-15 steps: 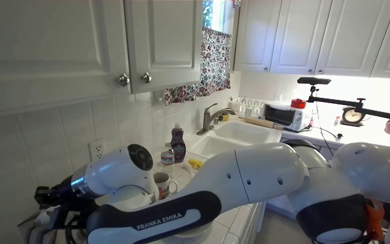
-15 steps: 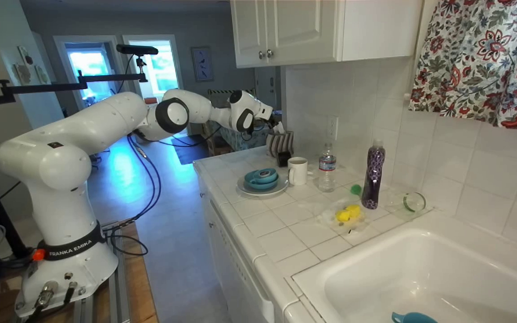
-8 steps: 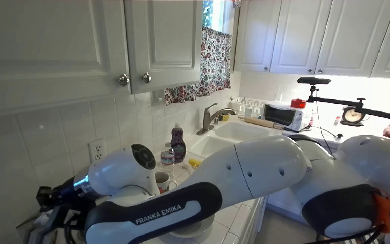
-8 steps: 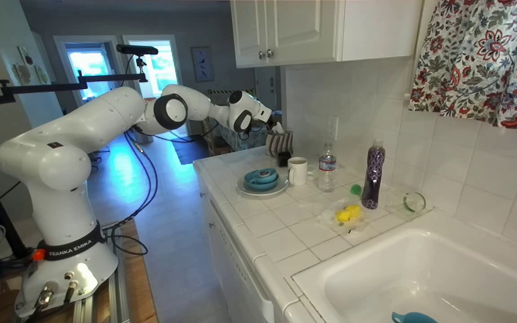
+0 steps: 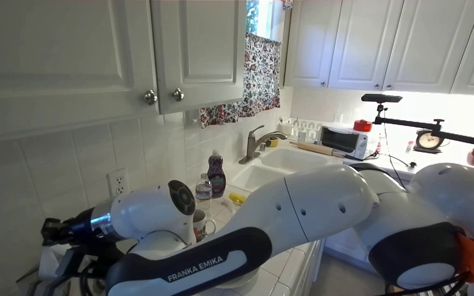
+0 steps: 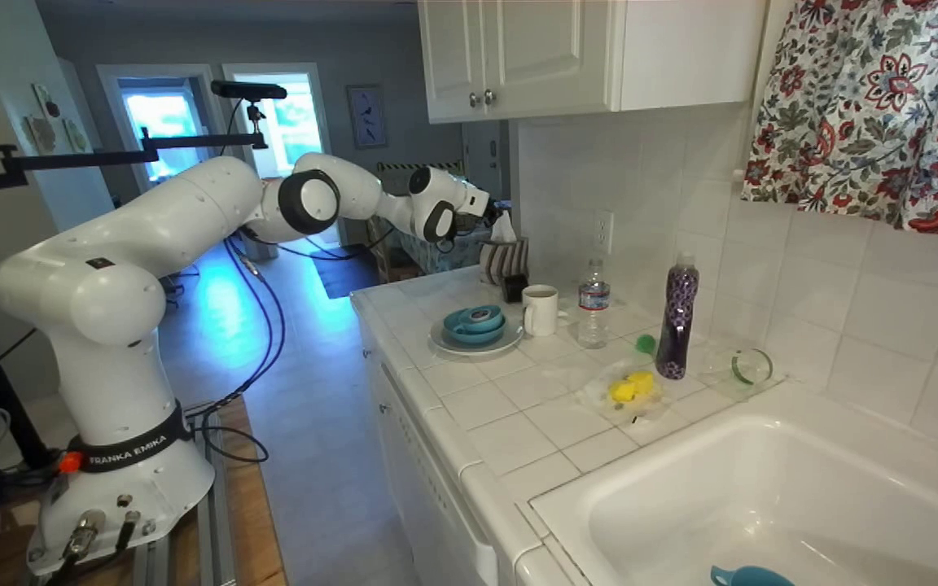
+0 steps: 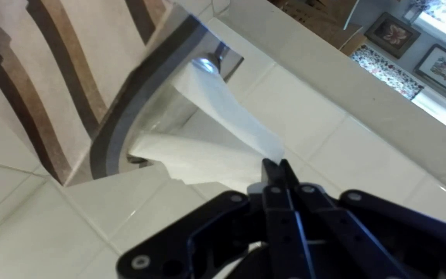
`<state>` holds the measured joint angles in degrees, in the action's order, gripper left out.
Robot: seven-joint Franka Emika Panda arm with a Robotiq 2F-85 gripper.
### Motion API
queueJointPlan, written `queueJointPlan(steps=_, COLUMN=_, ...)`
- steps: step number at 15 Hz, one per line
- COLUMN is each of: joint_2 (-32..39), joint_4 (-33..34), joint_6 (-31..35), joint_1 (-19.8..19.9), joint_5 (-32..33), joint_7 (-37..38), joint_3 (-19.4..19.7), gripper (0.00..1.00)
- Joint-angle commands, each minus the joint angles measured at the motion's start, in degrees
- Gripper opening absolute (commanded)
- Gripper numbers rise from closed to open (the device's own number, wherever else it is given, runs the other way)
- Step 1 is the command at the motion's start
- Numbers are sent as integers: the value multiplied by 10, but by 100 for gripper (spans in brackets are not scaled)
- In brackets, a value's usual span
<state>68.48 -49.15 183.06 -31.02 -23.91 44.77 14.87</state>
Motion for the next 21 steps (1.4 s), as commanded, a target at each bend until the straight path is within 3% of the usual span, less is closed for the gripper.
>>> queueJointPlan(steps=1, joint_2=-21, joint_4=-47, joint_6=76, joint_1=-13, joint_5=0, joint_7=-19, joint_3=-7, gripper=0)
queueJointPlan(steps=4, joint_2=-22, joint_4=-68, joint_6=151, joint_1=-27, joint_5=7, joint_7=-31, joint_3=-4, gripper=0)
queueJointPlan(steps=10, joint_2=-17, joint_4=-86, joint_6=288, joint_1=-34, joint_5=84, joint_7=-43, joint_3=-35, gripper=0)
queueJointPlan(steps=16, joint_2=-25, joint_4=-123, joint_6=439, joint_1=-54, joint_5=64, joint_7=-66, joint_3=-14, gripper=0)
queueJointPlan(steps=21, joint_2=-26, joint_4=-127, joint_6=513, joint_1=-61, joint_5=71, joint_7=-90, joint_3=-5, gripper=0)
